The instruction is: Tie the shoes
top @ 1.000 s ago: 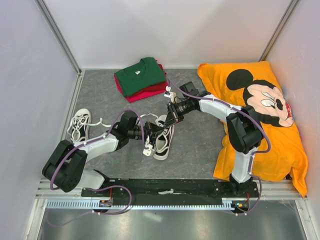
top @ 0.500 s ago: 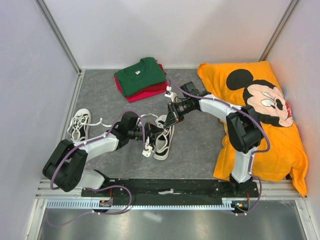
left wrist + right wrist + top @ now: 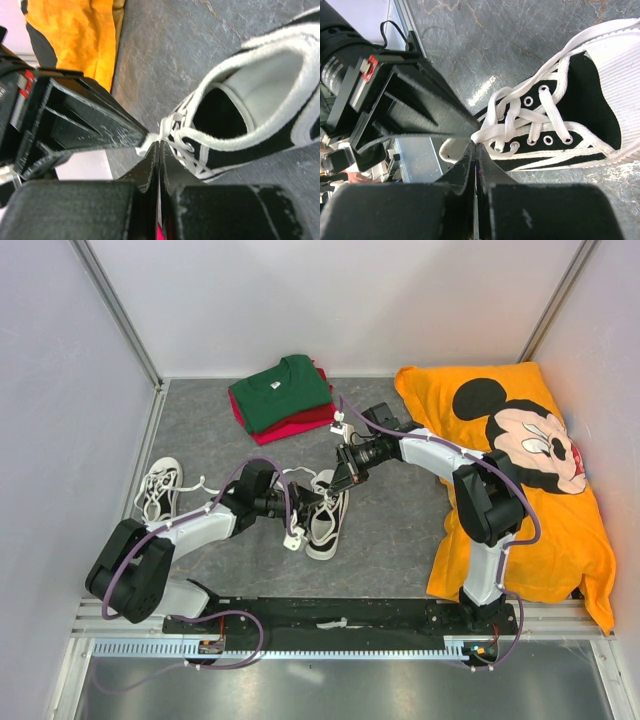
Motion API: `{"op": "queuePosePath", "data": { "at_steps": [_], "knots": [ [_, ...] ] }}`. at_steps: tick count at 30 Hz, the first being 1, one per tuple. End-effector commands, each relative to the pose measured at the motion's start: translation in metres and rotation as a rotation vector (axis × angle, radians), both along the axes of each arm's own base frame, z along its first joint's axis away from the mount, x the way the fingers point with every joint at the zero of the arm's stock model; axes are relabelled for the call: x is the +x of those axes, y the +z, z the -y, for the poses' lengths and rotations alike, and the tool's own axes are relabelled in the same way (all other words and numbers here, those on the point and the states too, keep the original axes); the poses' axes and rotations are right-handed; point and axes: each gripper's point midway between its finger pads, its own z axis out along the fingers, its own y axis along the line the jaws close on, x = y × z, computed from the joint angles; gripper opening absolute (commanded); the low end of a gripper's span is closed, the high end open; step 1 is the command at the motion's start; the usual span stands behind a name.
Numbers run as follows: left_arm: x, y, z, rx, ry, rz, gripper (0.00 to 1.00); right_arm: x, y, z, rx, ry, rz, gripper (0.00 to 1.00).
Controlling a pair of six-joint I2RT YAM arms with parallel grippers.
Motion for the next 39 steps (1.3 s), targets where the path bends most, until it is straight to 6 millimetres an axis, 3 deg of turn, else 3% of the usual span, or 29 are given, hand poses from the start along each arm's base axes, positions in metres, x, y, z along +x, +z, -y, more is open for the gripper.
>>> {"op": "queuePosePath", "data": {
  "at_steps": [1,8,11,13,18,22,39],
  "knots": [
    [0.005,0.003,-0.005,0.002,0.009,-0.008,0.02,-0.002,0.009,-0.001,0.043,0.023,-0.012,0.06],
    [0.011,-0.002,-0.012,0.01,0.028,-0.016,0.02,-0.005,0.005,0.002,0.03,0.041,-0.027,0.13],
    [0.007,0.005,-0.012,-0.01,0.013,-0.002,0.02,-0.003,0.004,0.003,0.02,0.033,-0.022,0.01],
    [-0.001,0.008,-0.011,-0.018,-0.039,0.06,0.02,-0.003,0.004,0.001,0.02,0.035,-0.023,0.0],
    [-0.017,0.013,-0.005,-0.037,-0.089,0.089,0.23,0.0,0.006,-0.001,0.029,0.028,-0.031,0.0],
    [-0.019,0.014,0.001,-0.038,-0.104,0.096,0.3,0.001,0.007,-0.003,0.035,0.029,-0.035,0.0],
    [-0.014,0.017,0.02,-0.033,-0.128,0.116,0.27,-0.001,0.012,-0.009,0.06,0.036,-0.049,0.0]
  ]
}}
